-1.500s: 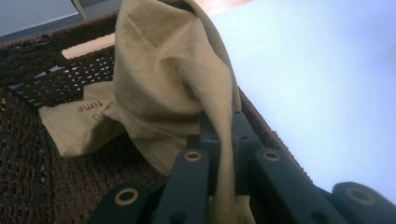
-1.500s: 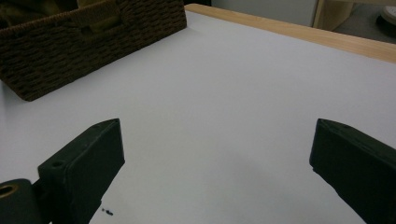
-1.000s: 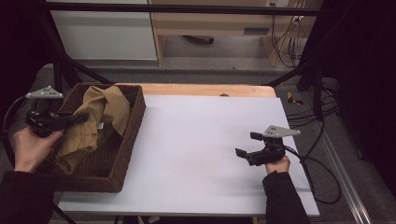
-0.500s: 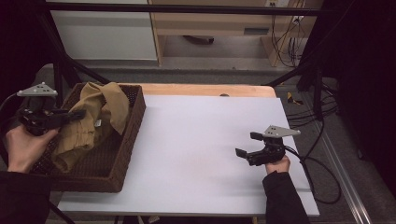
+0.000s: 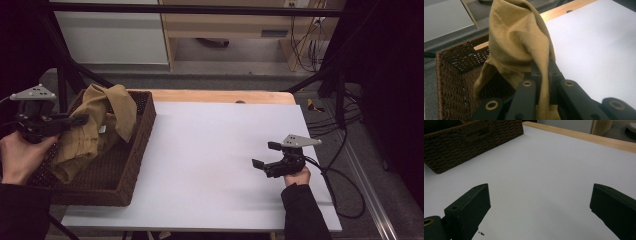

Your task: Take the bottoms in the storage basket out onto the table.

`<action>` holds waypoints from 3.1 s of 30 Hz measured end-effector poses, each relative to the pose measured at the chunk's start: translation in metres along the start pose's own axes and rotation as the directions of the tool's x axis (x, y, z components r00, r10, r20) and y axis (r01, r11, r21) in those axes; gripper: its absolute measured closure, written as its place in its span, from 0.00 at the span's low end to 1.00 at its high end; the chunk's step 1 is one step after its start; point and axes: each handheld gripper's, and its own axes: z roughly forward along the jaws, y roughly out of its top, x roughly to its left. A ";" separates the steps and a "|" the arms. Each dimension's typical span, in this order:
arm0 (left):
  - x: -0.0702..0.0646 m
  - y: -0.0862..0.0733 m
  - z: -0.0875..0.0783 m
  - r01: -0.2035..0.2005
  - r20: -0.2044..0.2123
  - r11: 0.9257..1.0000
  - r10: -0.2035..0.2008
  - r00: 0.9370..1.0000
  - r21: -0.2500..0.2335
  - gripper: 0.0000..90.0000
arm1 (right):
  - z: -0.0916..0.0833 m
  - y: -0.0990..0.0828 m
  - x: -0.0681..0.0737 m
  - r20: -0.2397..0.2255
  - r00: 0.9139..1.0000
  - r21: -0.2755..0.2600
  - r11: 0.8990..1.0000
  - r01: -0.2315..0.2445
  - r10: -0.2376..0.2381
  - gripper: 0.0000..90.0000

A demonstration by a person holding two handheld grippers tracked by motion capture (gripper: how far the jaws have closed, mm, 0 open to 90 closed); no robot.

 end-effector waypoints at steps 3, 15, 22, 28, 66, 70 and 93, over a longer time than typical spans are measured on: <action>-0.002 0.002 -0.002 -0.008 0.001 1.000 0.008 1.000 -0.004 0.97 | 0.000 0.000 0.000 0.000 1.000 0.000 1.000 0.000 0.000 0.04; -0.012 0.010 -0.010 -0.038 0.004 0.999 0.038 0.999 -0.024 0.97 | 0.000 0.000 0.000 0.000 1.000 -0.004 1.000 -0.004 0.004 0.04; -0.019 0.017 -0.015 -0.057 0.008 0.998 0.057 0.998 -0.037 0.97 | -0.001 0.000 0.000 0.000 1.000 -0.005 1.000 -0.004 0.004 0.04; -0.024 0.022 -0.018 -0.077 0.011 0.996 0.078 0.997 -0.041 0.97 | 0.000 0.000 0.000 0.000 1.000 -0.004 1.000 -0.003 0.003 0.04; -0.055 0.053 -0.022 -0.149 0.042 0.985 0.153 0.987 -0.084 0.97 | 0.000 0.000 0.000 0.001 1.000 -0.003 1.000 -0.004 0.004 0.04; -0.059 0.056 -0.020 -0.157 0.050 0.984 0.162 0.986 -0.084 0.97 | 0.000 0.000 0.000 0.001 1.000 -0.003 1.000 -0.003 0.003 0.04; -0.082 0.070 -0.015 -0.189 0.097 0.975 0.200 0.975 -0.117 0.97 | -0.001 0.000 0.000 0.001 1.000 -0.005 1.000 -0.003 0.003 0.04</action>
